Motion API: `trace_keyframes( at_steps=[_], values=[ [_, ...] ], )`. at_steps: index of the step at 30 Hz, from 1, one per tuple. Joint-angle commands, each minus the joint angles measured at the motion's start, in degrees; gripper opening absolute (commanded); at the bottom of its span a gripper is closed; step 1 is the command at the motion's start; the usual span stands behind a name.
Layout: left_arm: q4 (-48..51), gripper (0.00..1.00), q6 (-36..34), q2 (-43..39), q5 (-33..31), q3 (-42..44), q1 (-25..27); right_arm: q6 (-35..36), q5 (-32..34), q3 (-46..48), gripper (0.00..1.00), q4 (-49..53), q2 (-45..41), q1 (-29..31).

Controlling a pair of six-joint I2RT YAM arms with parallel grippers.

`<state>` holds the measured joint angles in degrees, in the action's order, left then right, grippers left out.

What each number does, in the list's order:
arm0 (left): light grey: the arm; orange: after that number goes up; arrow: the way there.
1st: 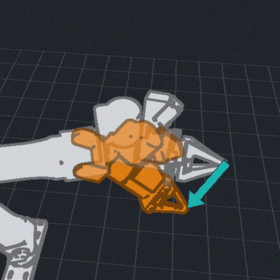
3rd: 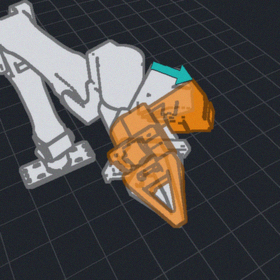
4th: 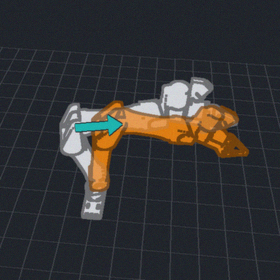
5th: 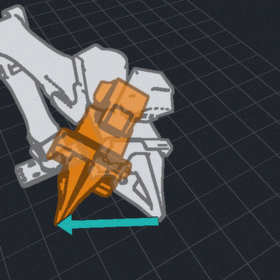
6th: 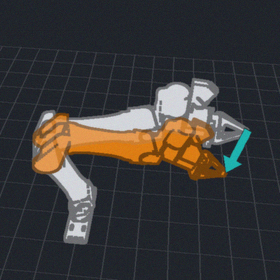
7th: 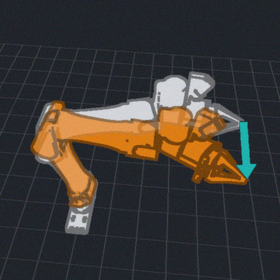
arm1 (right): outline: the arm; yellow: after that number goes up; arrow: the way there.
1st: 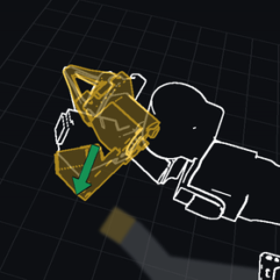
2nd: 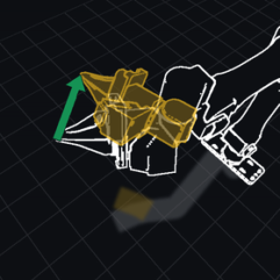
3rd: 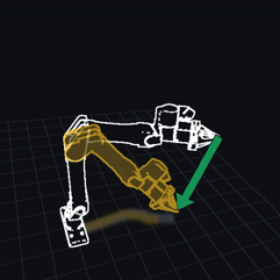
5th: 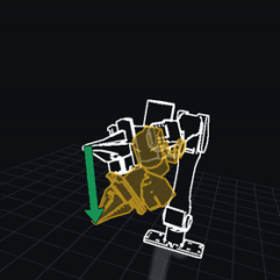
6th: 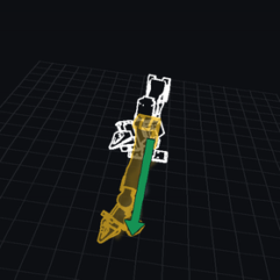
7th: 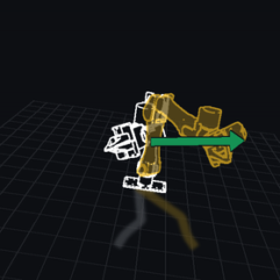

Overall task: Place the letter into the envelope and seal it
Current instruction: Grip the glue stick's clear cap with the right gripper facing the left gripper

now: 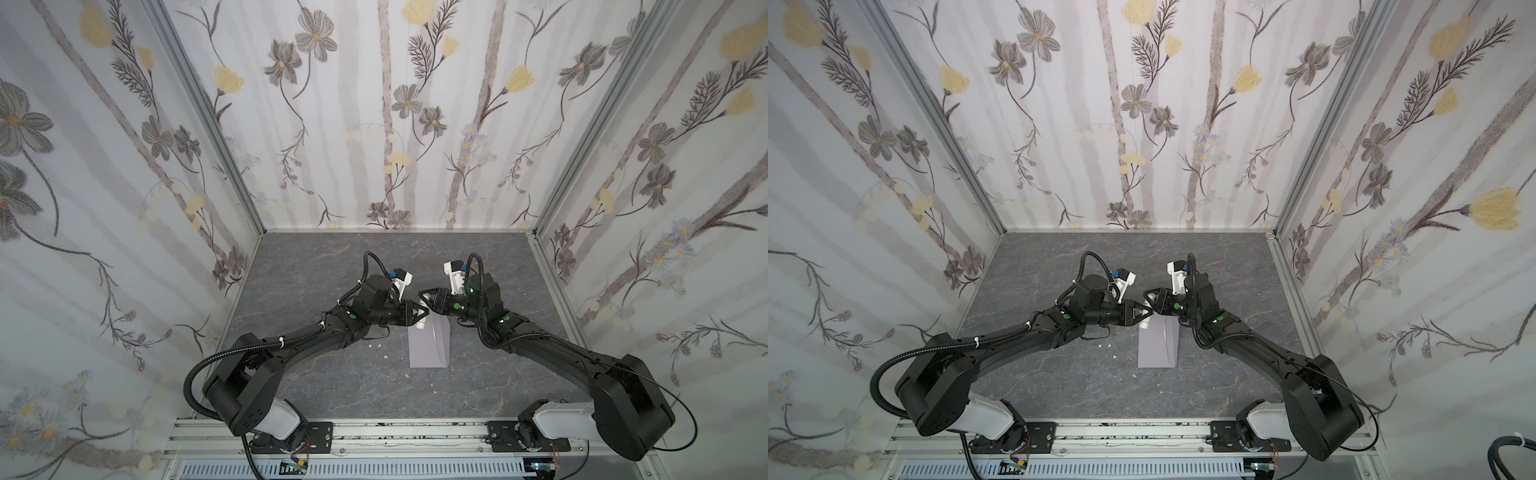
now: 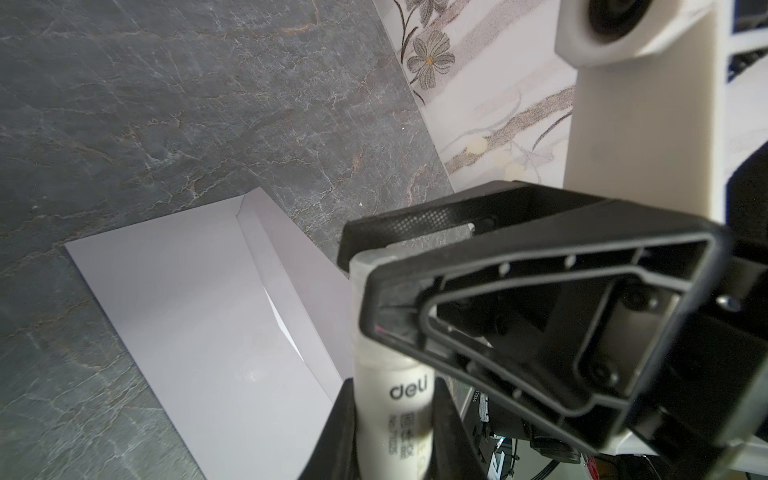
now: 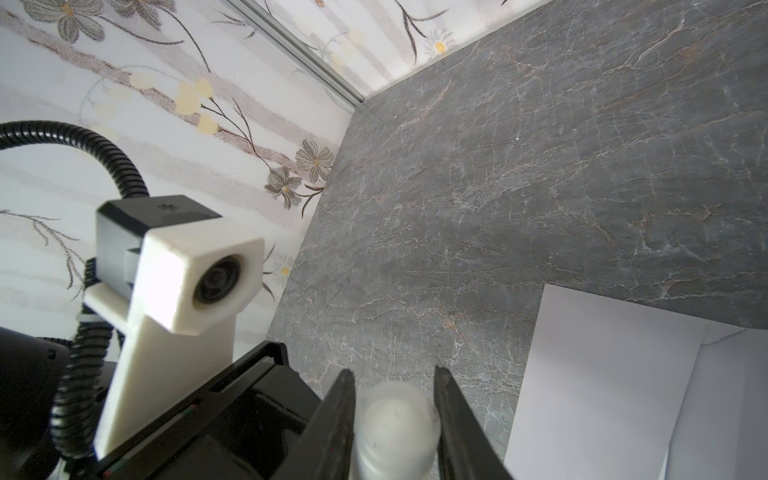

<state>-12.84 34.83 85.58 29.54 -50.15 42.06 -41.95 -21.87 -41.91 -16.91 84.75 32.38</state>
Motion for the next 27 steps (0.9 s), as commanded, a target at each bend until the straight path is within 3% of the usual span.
trace_keyframes(
  at_steps=[1,9,27],
  values=[
    [-0.02,0.0,-1.42,0.07,-0.71,-0.82,0.04,-0.14,-0.44,0.01,0.27,-2.26,0.22,-0.04],
    [0.8,0.0,-1.68,-0.07,0.05,-0.13,0.11,-0.32,-0.99,-0.31,0.01,-2.17,0.24,-0.7],
    [1.58,0.0,-0.27,-1.18,6.14,3.43,1.47,1.23,0.23,-3.26,0.0,1.03,0.67,-4.91]
  ],
)
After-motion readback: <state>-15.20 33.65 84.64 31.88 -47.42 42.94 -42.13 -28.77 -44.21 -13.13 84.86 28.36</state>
